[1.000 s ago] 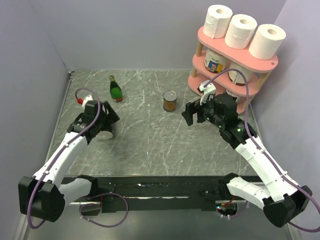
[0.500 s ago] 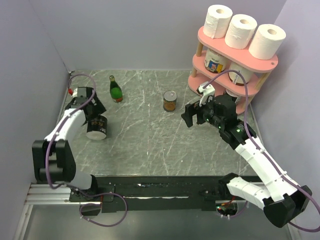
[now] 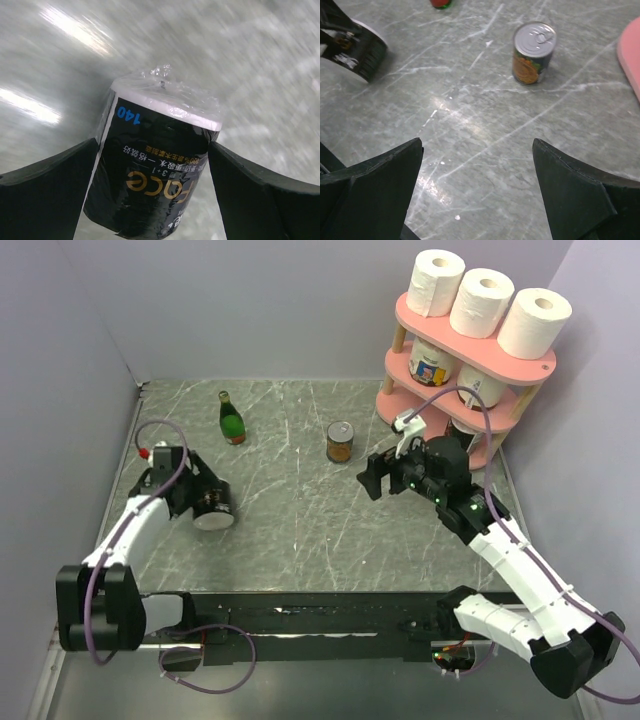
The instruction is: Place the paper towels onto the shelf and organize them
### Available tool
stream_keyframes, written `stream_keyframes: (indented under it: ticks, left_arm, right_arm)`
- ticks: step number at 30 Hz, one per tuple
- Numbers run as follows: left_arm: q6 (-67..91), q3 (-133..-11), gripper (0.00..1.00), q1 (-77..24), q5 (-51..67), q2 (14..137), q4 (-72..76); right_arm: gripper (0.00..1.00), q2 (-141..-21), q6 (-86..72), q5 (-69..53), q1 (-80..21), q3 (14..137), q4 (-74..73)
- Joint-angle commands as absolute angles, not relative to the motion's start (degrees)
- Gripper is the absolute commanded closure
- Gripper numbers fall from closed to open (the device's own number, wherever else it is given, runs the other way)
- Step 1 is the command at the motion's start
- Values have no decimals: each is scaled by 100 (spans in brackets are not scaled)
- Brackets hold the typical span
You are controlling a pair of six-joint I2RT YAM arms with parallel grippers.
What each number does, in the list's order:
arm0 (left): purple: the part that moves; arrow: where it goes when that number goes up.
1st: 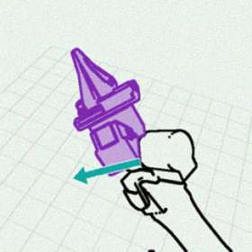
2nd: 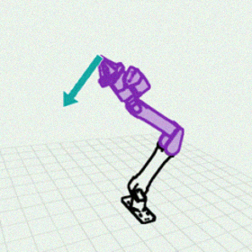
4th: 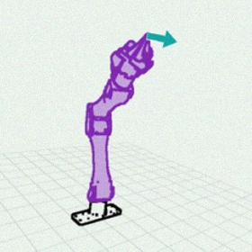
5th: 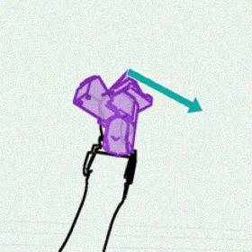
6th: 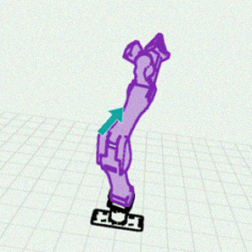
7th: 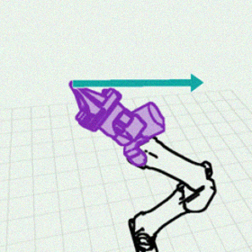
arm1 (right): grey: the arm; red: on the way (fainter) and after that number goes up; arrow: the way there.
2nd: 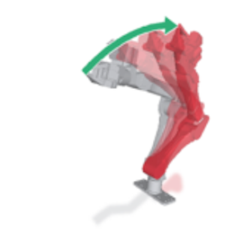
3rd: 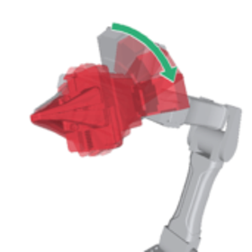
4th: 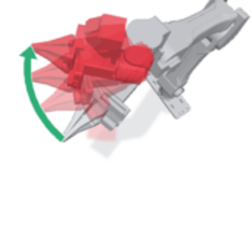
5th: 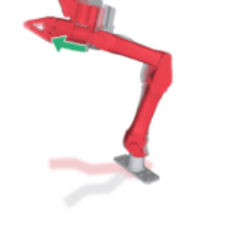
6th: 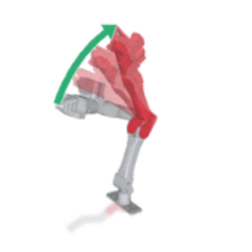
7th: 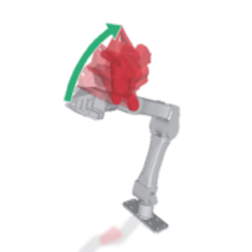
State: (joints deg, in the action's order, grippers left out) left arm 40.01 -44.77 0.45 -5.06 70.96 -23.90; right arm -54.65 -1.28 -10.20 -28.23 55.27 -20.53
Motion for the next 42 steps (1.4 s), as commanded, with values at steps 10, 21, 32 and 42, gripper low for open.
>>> stream_keyframes:
  ticks: [10,21,32,42]
  left_arm:
    - [5062,-4481,2,-2344,475,7277,-1441]
    - [4466,-6166,4,-2584,-489,7400,-2451]
    - [3086,-6838,4,-2083,-2223,7357,-3209]
    - [2540,-5994,4,-2013,-2558,6996,-2522]
  right_arm:
    - [3,-5641,860,-1066,-4383,3885,1150]
    - [1,-7434,2055,1836,-5897,3709,2679]
    - [12,-9236,3858,1547,-6117,3471,4667]
    - [38,-10634,4438,2513,-6319,4166,5298]
